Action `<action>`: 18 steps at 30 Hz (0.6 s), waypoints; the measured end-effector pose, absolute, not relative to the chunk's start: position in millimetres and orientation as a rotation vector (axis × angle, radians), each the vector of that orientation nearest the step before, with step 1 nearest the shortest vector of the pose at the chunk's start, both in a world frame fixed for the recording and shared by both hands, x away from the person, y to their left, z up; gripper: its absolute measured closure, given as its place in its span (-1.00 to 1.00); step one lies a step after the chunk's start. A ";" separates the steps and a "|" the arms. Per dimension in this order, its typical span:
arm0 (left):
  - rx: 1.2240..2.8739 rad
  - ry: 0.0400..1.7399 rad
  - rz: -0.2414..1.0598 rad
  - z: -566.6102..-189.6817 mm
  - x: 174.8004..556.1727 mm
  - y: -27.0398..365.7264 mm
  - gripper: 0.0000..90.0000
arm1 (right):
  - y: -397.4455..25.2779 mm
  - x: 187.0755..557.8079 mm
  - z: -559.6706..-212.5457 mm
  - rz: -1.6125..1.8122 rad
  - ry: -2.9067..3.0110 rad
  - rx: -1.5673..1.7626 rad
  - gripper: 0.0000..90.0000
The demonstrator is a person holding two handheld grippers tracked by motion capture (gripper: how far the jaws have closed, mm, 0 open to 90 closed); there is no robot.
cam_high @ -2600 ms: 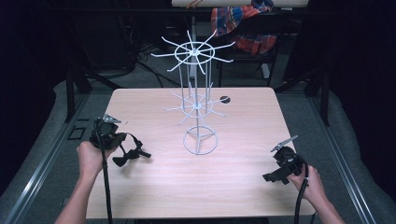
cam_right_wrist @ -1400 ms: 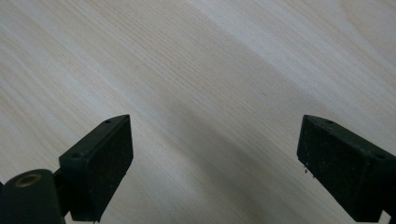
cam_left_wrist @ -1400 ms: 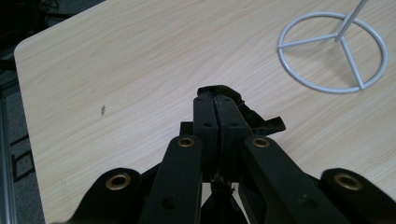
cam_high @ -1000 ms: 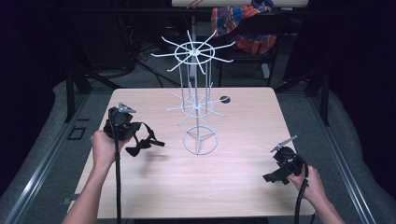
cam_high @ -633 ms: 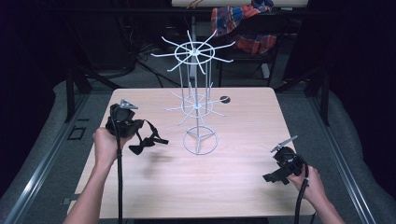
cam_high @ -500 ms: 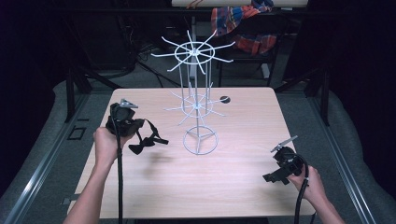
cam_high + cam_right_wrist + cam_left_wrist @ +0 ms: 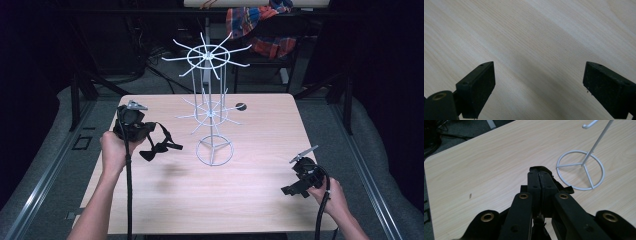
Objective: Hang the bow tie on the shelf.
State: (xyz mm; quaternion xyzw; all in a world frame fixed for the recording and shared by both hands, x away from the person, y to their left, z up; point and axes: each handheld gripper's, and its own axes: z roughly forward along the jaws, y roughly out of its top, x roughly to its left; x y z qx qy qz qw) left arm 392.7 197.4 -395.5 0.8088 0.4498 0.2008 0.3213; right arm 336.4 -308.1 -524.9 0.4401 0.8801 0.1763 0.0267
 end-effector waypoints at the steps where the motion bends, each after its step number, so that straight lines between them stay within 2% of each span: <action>1: 2.125 1.177 0.530 -394.7 393.0 196.9 0.97 | -308.2 336.5 -525.0 0.544 2.719 1.360 -0.77; 18: 2.150 1.139 0.534 -377.5 399.1 178.2 0.97 | -306.1 335.2 -526.3 0.572 2.697 1.383 -0.77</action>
